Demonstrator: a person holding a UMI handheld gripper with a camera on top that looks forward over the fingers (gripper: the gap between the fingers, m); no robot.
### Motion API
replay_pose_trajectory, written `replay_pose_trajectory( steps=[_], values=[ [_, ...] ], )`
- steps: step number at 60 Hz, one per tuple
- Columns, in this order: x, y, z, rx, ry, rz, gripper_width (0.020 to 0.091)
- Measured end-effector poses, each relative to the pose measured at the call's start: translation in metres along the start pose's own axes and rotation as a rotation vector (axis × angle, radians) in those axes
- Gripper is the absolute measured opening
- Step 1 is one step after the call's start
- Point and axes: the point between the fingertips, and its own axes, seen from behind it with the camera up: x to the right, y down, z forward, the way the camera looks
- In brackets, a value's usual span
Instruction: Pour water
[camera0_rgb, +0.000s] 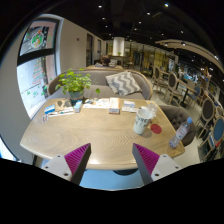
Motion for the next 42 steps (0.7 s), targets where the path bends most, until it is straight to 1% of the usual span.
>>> replay_pose_trajectory(
  steps=[13,23,35,42],
  values=[
    [0.161,0.034,0.027,0.018,0.098,0.094,0.0854],
    [0.265,0.053,0.059,0.031,0.137,0.134,0.0855],
    [0.359,0.06,0.115,0.061,0.161,0.182,0.0854],
    [0.384,0.059,0.147,0.083,0.163,0.181,0.0857]
  ],
)
